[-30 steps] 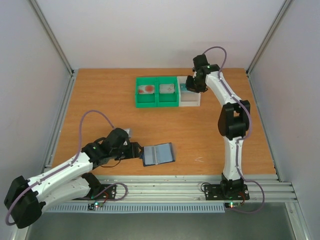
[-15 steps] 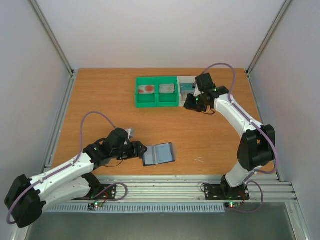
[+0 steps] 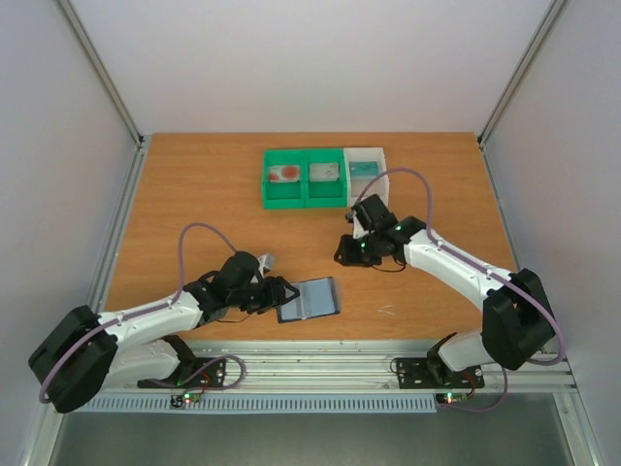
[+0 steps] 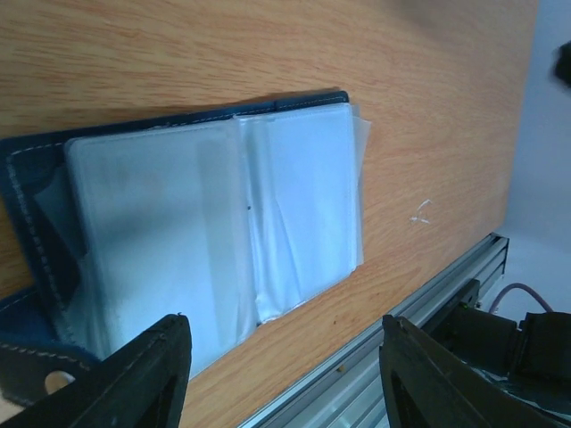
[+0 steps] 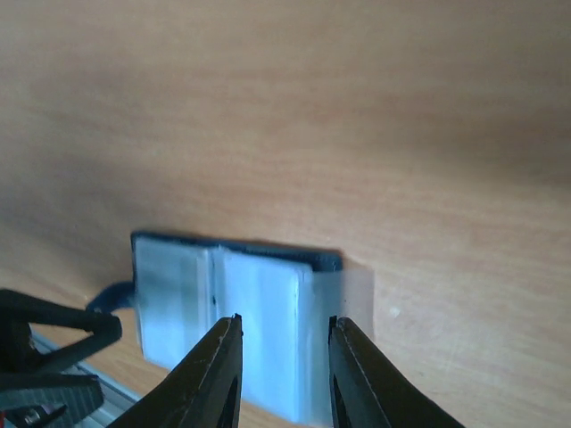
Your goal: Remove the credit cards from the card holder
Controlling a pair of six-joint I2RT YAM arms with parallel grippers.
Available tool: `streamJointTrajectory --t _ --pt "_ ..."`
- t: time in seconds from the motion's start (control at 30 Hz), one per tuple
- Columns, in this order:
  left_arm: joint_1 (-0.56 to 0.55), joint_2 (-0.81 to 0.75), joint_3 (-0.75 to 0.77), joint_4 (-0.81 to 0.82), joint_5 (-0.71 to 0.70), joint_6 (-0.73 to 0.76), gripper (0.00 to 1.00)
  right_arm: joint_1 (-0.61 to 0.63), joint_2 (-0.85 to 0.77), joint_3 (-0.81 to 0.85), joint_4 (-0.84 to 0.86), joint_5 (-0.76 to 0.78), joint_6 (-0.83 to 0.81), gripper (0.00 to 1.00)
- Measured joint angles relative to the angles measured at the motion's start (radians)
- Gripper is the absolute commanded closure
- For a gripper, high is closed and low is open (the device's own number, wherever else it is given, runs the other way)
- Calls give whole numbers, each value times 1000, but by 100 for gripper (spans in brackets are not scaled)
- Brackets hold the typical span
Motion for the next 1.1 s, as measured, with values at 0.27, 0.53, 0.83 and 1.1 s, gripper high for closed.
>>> streamJointTrajectory --t 0.27,0.53,0.83,1.1 --pt "0 60 -7 109 22 -11 41 144 12 -113 105 -2 69 73" --pt "0 126 -8 137 17 -11 41 212 105 -137 202 -6 98 74" --pt "0 133 -3 65 -33 24 43 231 159 -188 250 -5 98 76" --pt "0 111 -2 -5 -91 47 52 231 162 -199 261 -9 98 78"
